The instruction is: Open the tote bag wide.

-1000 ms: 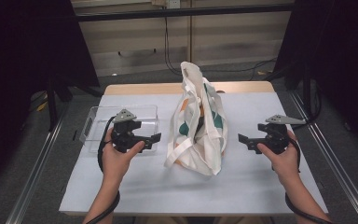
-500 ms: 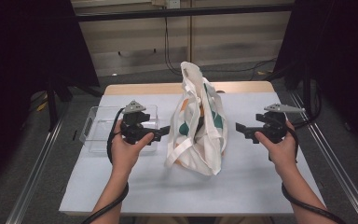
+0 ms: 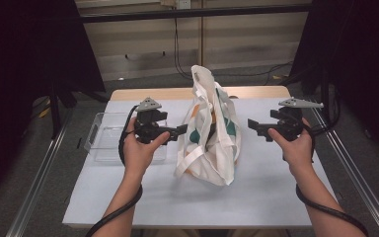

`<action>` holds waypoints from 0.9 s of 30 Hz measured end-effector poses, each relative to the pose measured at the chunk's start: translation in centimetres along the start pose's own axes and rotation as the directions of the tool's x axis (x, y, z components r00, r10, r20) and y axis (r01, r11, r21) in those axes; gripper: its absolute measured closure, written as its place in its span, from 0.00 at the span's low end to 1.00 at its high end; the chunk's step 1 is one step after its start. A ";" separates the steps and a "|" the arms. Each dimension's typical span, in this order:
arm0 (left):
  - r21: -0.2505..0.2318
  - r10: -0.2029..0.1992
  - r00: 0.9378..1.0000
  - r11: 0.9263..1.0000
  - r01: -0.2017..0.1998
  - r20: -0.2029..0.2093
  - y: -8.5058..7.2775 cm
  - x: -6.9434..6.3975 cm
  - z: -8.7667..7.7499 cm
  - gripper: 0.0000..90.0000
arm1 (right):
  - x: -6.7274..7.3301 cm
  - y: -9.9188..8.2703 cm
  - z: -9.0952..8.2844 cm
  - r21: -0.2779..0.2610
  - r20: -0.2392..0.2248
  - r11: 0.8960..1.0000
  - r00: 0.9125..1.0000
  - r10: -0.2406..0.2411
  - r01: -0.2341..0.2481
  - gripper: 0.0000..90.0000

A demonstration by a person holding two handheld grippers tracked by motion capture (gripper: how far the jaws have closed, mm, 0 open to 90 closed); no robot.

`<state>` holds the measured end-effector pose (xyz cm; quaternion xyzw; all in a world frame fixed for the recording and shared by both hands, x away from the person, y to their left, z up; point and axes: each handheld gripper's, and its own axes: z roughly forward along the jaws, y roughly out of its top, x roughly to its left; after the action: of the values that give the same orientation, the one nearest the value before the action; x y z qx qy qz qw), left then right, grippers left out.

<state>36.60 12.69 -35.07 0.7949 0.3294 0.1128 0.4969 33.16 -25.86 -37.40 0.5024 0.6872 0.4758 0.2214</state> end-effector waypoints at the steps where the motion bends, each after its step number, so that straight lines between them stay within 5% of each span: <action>1: 0.000 -0.001 1.000 1.000 0.001 0.014 0.3 -0.1 0.2 0.14 | 0.1 0.5 0.0 -0.004 0.005 1.000 1.000 0.007 -0.007 0.04; 27: -0.006 -0.017 0.997 1.000 0.018 0.073 4.0 -1.3 1.9 0.23 | 2.2 4.9 0.7 -0.047 -0.038 0.999 0.999 -0.021 0.019 0.17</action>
<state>38.24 9.38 -32.35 0.7939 0.3177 0.0805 0.5122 35.16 -23.38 -33.06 0.4808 0.6852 0.4990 0.2244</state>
